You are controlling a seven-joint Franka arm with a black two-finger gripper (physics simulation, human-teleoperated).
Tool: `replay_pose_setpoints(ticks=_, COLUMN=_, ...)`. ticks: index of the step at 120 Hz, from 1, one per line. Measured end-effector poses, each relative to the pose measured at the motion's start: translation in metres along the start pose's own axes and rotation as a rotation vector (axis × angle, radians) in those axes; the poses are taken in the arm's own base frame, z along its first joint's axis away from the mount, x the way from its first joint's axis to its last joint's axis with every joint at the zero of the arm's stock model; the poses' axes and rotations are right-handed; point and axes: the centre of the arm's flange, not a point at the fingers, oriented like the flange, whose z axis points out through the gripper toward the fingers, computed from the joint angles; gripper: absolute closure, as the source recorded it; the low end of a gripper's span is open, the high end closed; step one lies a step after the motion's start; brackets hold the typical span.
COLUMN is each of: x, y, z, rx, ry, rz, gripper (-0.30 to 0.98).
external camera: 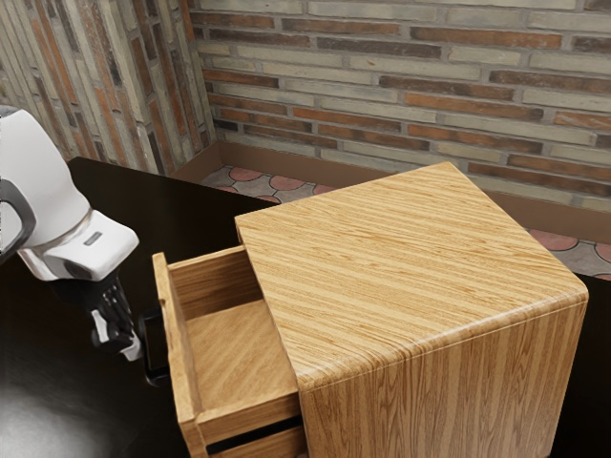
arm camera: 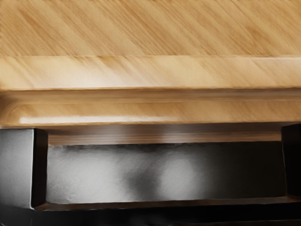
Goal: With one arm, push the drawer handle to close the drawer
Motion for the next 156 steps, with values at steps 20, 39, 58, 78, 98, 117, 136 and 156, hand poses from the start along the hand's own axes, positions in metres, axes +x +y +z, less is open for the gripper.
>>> replay_pose_setpoints(ticks=20, x=0.008, y=0.002, z=0.003, rx=0.003, ry=-0.003, rz=0.008, gripper=0.79)
replay_pose_setpoints(ticks=39, x=0.012, y=0.001, z=0.002, rx=0.004, ry=0.006, rz=0.010, gripper=0.79)
replay_pose_setpoints(ticks=58, x=0.018, y=0.000, z=0.004, rx=0.002, ry=0.013, rz=0.017, gripper=0.79)
replay_pose_setpoints(ticks=78, x=0.022, y=-0.002, z=0.006, rx=0.003, ry=0.019, rz=0.020, gripper=0.79)
replay_pose_setpoints(ticks=98, x=0.030, y=-0.002, z=0.007, rx=0.006, ry=0.019, rz=0.027, gripper=0.79)
replay_pose_setpoints(ticks=117, x=0.039, y=-0.001, z=0.009, rx=0.007, ry=0.017, rz=0.036, gripper=0.79)
replay_pose_setpoints(ticks=136, x=0.047, y=-0.002, z=0.009, rx=0.006, ry=0.021, rz=0.041, gripper=0.79)
replay_pose_setpoints(ticks=156, x=0.055, y=-0.002, z=0.010, rx=0.006, ry=0.025, rz=0.048, gripper=0.79)
